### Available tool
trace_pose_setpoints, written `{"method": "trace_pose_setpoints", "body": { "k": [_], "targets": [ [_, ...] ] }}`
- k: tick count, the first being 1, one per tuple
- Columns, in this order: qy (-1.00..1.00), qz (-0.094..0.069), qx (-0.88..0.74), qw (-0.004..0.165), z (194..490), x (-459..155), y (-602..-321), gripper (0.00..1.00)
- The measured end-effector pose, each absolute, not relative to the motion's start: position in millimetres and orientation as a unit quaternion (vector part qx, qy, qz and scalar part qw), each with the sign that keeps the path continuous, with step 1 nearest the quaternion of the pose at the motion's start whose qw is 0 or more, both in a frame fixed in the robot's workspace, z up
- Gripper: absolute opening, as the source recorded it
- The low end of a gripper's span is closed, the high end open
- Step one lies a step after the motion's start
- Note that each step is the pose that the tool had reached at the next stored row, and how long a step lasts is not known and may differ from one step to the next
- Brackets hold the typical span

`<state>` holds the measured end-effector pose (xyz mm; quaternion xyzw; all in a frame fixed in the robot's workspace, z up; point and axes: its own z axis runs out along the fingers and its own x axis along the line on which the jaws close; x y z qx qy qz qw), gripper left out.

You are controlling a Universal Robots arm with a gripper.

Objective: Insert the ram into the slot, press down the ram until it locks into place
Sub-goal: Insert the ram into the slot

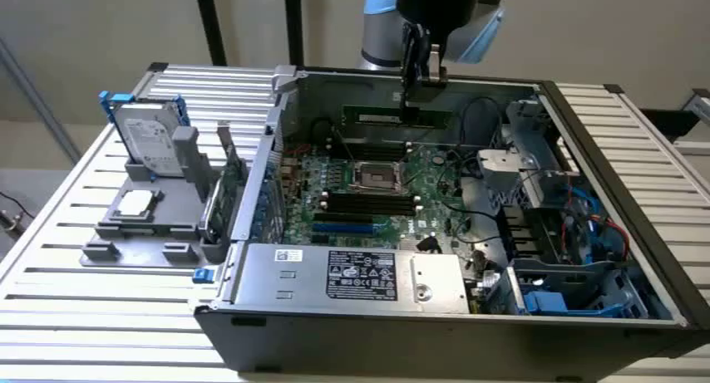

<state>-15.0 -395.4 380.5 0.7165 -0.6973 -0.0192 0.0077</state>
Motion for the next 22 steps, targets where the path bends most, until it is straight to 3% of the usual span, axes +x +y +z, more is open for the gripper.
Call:
{"method": "trace_pose_setpoints", "body": {
  "k": [10, 22],
  "targets": [
    [-0.697, -0.019, 0.716, 0.008, 380.0, -15.1, -395.4, 0.13],
    [-0.697, -0.019, 0.716, 0.008, 358.1, -24.4, -395.5, 0.13]
  ]
}}
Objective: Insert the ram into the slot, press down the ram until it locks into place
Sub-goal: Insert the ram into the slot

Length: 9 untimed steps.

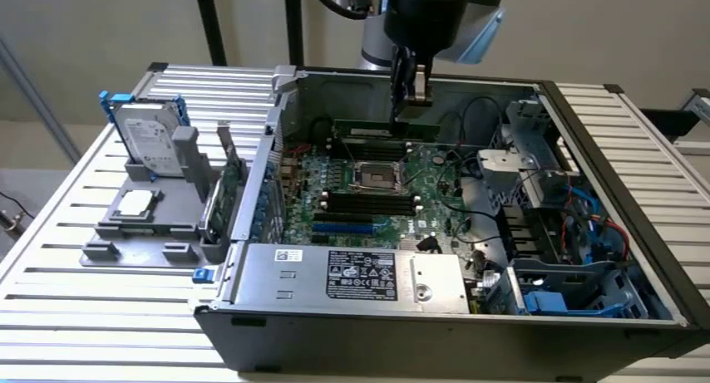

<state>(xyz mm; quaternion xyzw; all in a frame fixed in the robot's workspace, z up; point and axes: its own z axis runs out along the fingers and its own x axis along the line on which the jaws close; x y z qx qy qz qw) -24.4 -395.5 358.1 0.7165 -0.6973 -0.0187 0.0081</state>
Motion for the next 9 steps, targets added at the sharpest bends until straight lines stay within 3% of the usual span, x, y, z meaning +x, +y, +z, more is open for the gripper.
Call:
{"method": "trace_pose_setpoints", "body": {
  "k": [9],
  "targets": [
    [-0.697, -0.019, 0.717, 0.008, 341.8, -27.1, -395.8, 0.13]
  ]
}}
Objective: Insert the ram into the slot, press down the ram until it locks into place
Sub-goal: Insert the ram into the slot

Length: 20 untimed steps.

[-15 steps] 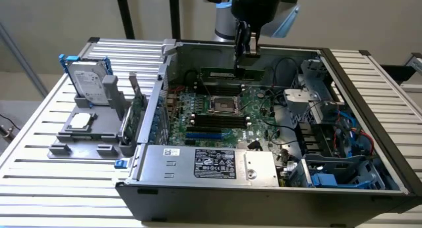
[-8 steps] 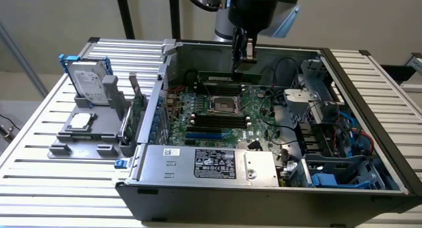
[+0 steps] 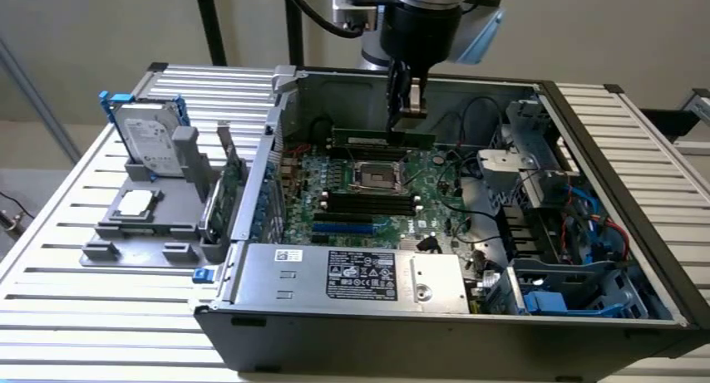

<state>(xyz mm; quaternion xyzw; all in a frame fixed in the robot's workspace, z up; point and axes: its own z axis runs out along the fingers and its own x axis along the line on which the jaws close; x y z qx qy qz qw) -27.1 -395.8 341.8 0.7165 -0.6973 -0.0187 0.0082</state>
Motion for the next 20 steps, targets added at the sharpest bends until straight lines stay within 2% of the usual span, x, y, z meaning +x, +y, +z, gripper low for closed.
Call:
{"method": "trace_pose_setpoints", "body": {
  "k": [20],
  "targets": [
    [-0.697, -0.019, 0.716, 0.008, 305.4, -30.8, -403.1, 0.13]
  ]
}}
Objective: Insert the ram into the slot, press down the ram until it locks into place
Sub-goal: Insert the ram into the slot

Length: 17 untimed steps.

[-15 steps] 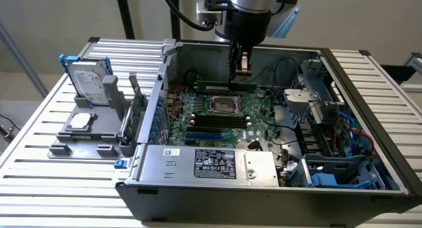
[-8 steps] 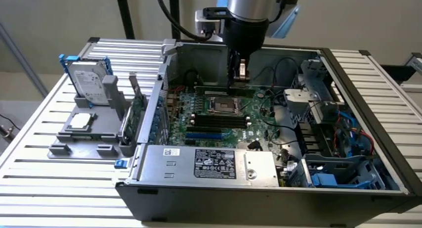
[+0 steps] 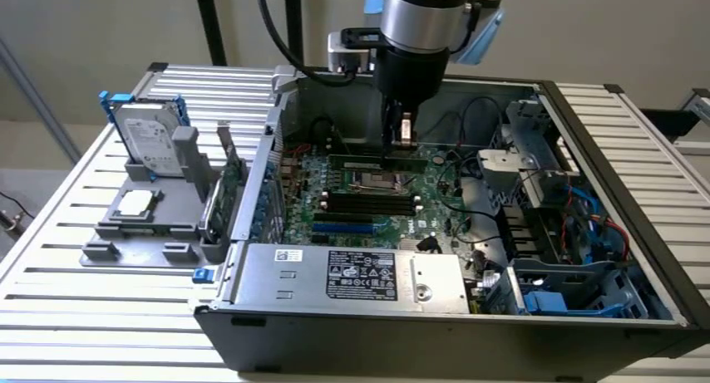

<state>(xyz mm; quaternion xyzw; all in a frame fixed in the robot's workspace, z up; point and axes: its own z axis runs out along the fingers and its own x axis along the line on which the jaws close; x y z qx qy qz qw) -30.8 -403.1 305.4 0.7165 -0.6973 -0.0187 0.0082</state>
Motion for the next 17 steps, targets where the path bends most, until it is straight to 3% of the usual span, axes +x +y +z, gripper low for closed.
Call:
{"method": "trace_pose_setpoints", "body": {
  "k": [17],
  "targets": [
    [-0.697, -0.019, 0.717, 0.008, 274.5, -30.8, -405.2, 0.13]
  ]
}}
